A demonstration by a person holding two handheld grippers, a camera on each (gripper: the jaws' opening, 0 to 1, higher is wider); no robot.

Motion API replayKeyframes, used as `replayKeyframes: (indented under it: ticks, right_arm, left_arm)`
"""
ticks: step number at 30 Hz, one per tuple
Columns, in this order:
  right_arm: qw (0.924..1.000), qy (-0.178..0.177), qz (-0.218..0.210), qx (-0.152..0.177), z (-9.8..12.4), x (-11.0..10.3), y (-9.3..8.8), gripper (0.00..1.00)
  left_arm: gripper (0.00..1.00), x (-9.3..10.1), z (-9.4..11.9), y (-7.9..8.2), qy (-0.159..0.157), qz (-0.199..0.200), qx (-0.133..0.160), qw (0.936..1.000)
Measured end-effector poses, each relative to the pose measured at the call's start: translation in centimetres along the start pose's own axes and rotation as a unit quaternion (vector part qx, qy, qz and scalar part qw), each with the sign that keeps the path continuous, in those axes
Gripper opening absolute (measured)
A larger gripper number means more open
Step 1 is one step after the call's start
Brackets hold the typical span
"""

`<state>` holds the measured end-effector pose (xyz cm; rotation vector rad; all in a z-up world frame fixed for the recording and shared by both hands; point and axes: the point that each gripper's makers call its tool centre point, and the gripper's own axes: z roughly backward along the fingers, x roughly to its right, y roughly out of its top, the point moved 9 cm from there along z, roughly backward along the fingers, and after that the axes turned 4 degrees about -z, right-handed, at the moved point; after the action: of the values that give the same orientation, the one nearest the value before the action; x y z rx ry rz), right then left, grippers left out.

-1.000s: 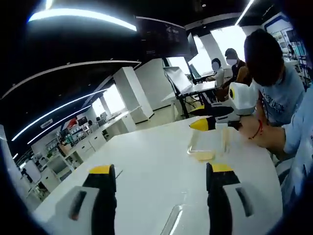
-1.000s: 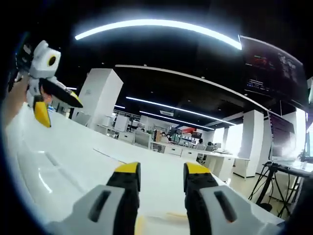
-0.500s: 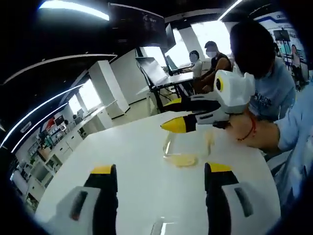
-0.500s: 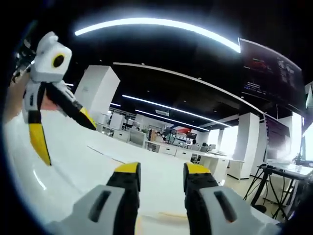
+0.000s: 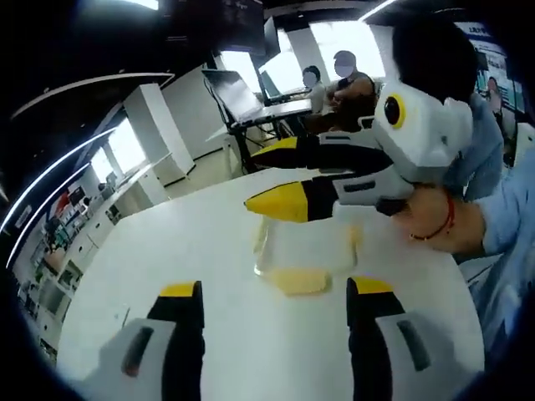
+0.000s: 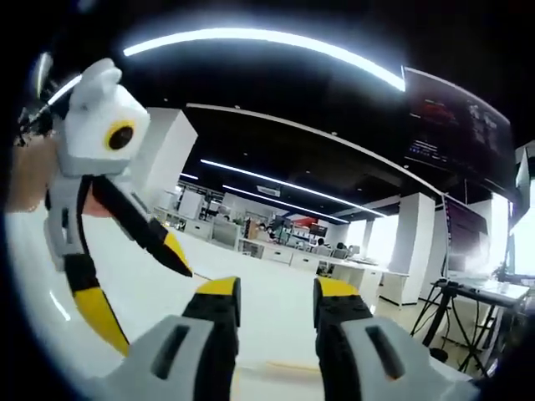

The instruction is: Snap each plastic latch of the storage box into its locked position after aligning the lid with the box until every specified latch is closed and the lid sits flush.

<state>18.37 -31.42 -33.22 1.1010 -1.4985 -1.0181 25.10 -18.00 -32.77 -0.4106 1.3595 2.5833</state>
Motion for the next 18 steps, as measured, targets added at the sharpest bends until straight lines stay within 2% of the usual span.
replayKeyframes:
  ticks: [7, 18]
  right_arm:
    - [0.9999, -0.013, -0.003, -0.001, 0.1, 0.4, -0.1, 0.33]
    - [0.9999, -0.011, -0.004, -0.006, 0.0, 0.4, -0.2, 0.33]
  left_arm:
    - [0.66, 0.4, -2.6, -0.9, -0.031, -0.009, -0.049, 0.9983]
    - [0.59, 1.1, -6.1, -1.5, -0.068, -0.009, -0.095, 0.9931]
